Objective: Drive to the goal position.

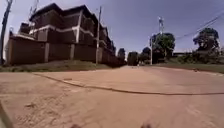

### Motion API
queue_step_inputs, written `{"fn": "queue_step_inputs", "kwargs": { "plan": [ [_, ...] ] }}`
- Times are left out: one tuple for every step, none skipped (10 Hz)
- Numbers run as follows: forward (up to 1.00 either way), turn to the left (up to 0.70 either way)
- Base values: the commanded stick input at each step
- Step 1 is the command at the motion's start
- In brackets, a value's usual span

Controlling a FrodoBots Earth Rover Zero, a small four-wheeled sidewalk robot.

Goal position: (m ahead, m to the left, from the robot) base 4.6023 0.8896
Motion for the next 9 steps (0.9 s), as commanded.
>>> {"fn": "queue_step_inputs", "kwargs": {
  "plan": [
    [0.3,0.0],
    [0.3,0.0],
    [0.3,0.0],
    [0.3,0.0],
    [0.3,0.0],
    [0.3,0.0],
    [0.3,0.0],
    [0.3,0.0],
    [0.3,0.0]
  ]
}}
